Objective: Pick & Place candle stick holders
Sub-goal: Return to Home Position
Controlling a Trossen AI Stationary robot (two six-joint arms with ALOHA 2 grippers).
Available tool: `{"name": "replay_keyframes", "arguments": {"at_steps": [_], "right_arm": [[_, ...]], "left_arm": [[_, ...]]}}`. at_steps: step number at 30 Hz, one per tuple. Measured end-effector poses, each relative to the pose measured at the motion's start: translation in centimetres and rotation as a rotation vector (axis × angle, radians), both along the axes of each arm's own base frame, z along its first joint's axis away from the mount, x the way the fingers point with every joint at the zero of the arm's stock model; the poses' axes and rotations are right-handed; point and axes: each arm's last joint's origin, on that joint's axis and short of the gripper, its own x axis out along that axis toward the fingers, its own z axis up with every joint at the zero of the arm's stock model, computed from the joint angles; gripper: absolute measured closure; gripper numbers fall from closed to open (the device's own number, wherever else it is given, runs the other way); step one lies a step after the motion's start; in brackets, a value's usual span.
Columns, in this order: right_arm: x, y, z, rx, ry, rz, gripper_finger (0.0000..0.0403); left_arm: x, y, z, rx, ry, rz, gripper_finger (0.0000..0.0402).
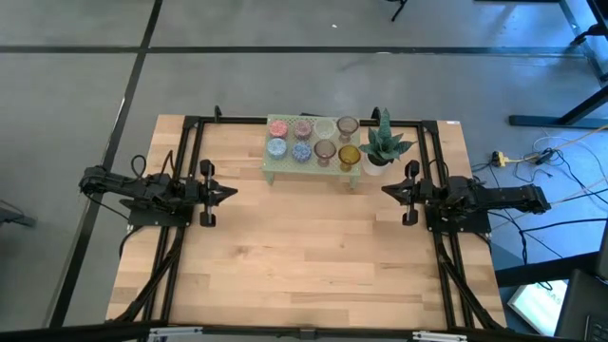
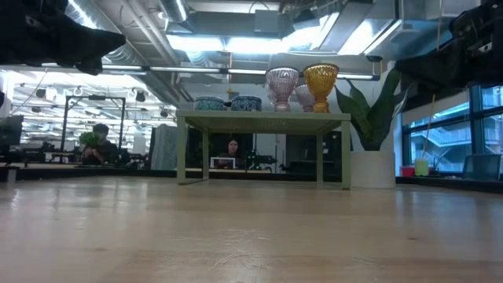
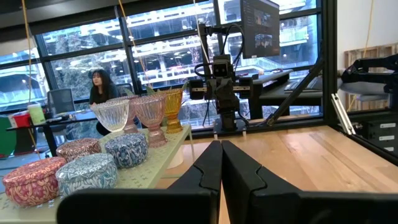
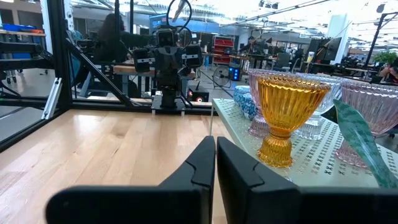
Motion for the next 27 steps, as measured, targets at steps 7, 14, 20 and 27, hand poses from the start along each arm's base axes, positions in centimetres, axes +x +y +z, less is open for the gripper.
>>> {"name": "replay_keyframes", "arguments": {"at_steps": [7, 14, 20, 27], "right_arm": [[0.00, 0.00, 0.00, 0.000, 0.000, 0.000, 0.0382], [0.00, 0.00, 0.00, 0.000, 0.000, 0.000, 0.0382], [0.00, 0.00, 0.00, 0.000, 0.000, 0.000, 0.0382], [0.00, 0.00, 0.00, 0.000, 0.000, 0.000, 0.0382]], "left_arm": [[0.00, 0.00, 0.00, 0.000, 0.000, 0.000, 0.0400], [0.00, 0.00, 0.00, 0.000, 0.000, 0.000, 0.0400], [0.00, 0.00, 0.00, 0.000, 0.000, 0.000, 0.0400], [0.00, 0.00, 0.00, 0.000, 0.000, 0.000, 0.0400]]}}
